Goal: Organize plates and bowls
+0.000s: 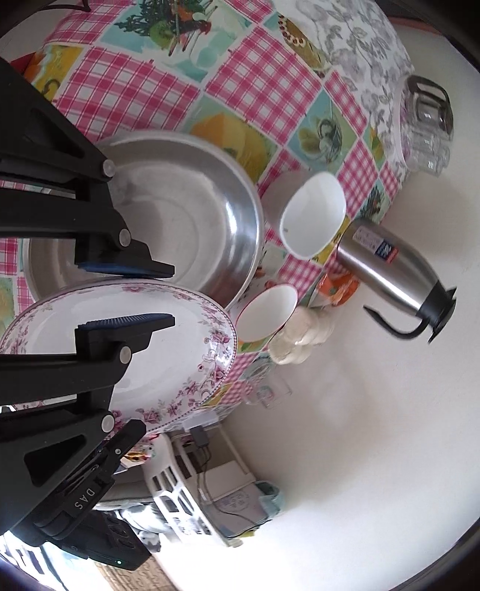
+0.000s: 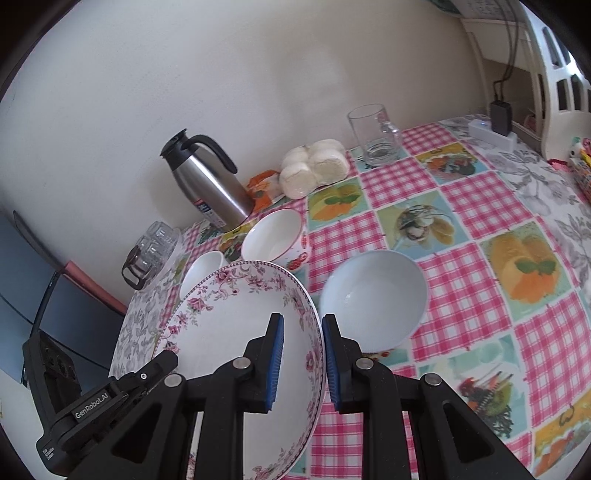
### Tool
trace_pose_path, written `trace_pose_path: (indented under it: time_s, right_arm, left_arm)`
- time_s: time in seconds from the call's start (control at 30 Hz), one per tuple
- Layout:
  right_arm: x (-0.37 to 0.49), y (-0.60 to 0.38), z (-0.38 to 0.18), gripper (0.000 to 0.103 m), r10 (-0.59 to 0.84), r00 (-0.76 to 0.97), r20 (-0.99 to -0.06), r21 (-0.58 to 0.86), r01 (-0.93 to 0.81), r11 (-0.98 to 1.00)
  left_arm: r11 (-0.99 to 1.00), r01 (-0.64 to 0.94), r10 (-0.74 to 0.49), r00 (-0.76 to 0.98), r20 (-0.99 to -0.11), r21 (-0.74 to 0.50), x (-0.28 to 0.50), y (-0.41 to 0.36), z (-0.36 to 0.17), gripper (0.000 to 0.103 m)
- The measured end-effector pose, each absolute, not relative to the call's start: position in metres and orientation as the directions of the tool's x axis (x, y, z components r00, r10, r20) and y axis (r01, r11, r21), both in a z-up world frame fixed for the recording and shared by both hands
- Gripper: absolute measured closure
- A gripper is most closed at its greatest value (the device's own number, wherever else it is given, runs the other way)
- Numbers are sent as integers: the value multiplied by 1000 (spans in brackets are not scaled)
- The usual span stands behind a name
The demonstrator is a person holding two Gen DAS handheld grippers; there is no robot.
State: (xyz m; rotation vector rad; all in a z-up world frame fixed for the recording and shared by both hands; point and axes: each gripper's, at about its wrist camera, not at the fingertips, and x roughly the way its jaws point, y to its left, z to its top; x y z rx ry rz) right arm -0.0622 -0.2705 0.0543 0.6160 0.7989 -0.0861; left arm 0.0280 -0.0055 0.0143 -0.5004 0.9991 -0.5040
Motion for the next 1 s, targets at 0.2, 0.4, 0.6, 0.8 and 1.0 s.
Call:
trace_pose_path:
  time_s: [0.2, 0.4, 0.6, 0.8, 1.0]
  right_arm:
    - [-37, -244, 53, 80, 201, 690, -695, 485, 245, 839]
    - [-14, -222, 51, 80, 237, 674, -700, 483, 202, 852]
    - [-1, -212, 43, 80, 267, 666, -697, 492, 173, 853]
    - [3, -217, 26, 80, 270, 643, -717, 496, 197, 846]
    - [4, -227, 11, 80, 267, 625, -734, 499, 229, 836]
  left_arm:
    - [777, 108, -586, 488, -648, -621, 40, 26, 13, 85]
    - [785, 60, -557, 504, -660, -617, 51, 48, 8, 85]
    - [797, 34, -536, 502, -679, -604, 57, 54, 1, 84]
    - [804, 39, -539, 470, -700, -593, 61, 45, -9, 83]
    - [819, 40, -531, 431, -730, -572, 65, 33, -21, 83]
